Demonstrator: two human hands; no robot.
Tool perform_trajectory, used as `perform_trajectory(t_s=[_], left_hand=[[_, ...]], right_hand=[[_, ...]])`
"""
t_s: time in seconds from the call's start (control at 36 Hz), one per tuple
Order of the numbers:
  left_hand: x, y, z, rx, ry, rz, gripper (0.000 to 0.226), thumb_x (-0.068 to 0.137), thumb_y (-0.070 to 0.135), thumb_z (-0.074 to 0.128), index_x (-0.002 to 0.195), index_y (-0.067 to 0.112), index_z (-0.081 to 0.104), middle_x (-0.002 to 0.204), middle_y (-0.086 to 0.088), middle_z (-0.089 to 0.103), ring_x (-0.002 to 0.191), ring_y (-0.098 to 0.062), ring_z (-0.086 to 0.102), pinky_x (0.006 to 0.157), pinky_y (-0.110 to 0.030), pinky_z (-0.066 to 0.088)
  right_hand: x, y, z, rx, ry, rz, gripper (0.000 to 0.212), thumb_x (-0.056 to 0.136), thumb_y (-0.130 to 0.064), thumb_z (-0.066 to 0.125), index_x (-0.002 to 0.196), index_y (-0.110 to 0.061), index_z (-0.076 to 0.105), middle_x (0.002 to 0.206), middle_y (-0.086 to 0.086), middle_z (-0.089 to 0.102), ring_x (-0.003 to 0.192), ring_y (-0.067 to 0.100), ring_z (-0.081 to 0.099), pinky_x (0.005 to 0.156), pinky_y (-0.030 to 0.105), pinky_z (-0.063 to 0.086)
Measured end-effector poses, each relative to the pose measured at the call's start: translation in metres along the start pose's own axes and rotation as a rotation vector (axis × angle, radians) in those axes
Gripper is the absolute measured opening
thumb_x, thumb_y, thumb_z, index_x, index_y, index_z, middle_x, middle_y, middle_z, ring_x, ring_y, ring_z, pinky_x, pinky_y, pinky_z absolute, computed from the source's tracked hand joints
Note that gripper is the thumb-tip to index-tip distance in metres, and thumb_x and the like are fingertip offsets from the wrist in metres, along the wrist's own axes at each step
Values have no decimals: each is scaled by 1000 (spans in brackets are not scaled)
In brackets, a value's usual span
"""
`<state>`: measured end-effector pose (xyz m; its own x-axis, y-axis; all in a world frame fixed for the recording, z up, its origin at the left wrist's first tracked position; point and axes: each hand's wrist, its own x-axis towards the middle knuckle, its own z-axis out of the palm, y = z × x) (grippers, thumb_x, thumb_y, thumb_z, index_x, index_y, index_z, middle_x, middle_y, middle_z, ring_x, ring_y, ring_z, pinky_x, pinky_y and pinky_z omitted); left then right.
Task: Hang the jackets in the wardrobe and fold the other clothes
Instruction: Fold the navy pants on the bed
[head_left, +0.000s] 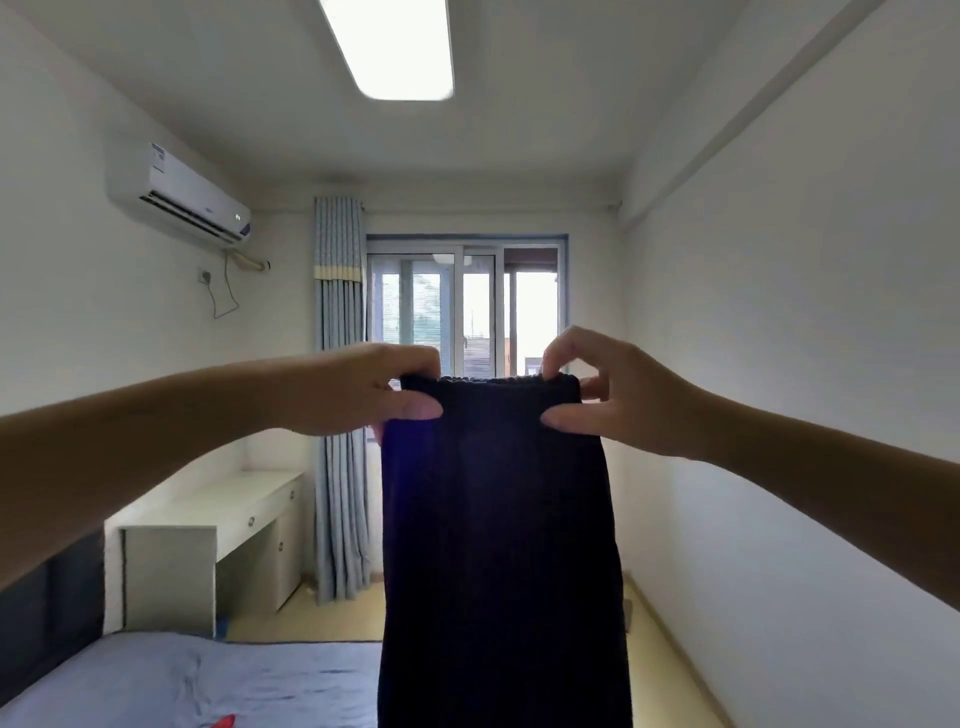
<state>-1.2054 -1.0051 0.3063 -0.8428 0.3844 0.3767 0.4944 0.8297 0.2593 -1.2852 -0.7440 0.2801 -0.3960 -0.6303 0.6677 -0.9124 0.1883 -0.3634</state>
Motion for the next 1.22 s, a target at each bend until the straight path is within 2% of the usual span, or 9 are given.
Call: perform_trajectory(t_s=[0.08,0.14,0.25,0.42,0.61,0.72,0.92,1.08,1.22], left_hand=[[6,-1,1,13,47,-38,12,92,26,59,85,26,48,78,5,61,63,-10,56,56,-22,48],[11,-2,7,-48,98,-31,18,91,25,61,88,29,43,79,7,63,62,-12,53,56,-23,47],[21,-10,20,-155,-52,-89,30,89,20,64,106,38,47,95,3,65,73,-12,68,62,-24,55],[48,-26,23,-141,-360,-134,20,84,21,71,100,30,62,94,7,71,84,-14,71,64,-20,55],[122,-75,75,72,-248,-378,21,88,15,66,106,13,55,98,-2,60,73,-15,66,53,-17,52],[154,-102,92,310,-30,-399,29,90,14,62,117,7,53,113,-11,57,98,-25,59,77,-31,52],[168,-117,63,515,353,-313,24,90,-5,52,109,8,44,85,-7,57,79,-24,60,63,-35,50],[148,-116,59,475,409,-270,17,92,7,57,106,7,46,91,-13,60,81,-29,60,70,-43,53],[108,-122,107,349,321,-278,23,91,15,61,110,9,51,99,-11,64,87,-28,61,77,-44,53]], right_hand=[[8,1,-7,130,-111,230,50,80,-13,75,117,-39,53,115,-5,59,96,22,67,82,36,59],[11,1,-11,147,-245,375,56,79,-19,76,127,-37,52,120,1,61,103,21,65,93,41,54],[14,0,-18,35,-450,402,26,84,-14,71,110,-14,67,100,3,72,95,19,69,82,31,57],[32,21,-26,-1,-637,517,16,85,-8,70,100,-14,68,94,-1,74,92,17,70,76,25,57],[71,118,35,-362,-405,631,21,82,-10,72,102,-10,64,99,6,62,86,20,66,69,25,58],[93,162,69,-589,-119,500,19,86,-11,68,104,-9,63,99,6,61,87,19,57,72,26,47],[137,158,65,-737,216,348,5,92,-3,54,95,-7,56,82,8,59,73,24,56,64,32,41],[133,145,64,-686,194,337,11,92,-8,59,102,-7,56,91,11,63,83,27,61,76,39,52],[81,154,98,-569,121,411,22,88,-13,66,108,-15,58,95,2,61,85,20,58,71,29,46]])
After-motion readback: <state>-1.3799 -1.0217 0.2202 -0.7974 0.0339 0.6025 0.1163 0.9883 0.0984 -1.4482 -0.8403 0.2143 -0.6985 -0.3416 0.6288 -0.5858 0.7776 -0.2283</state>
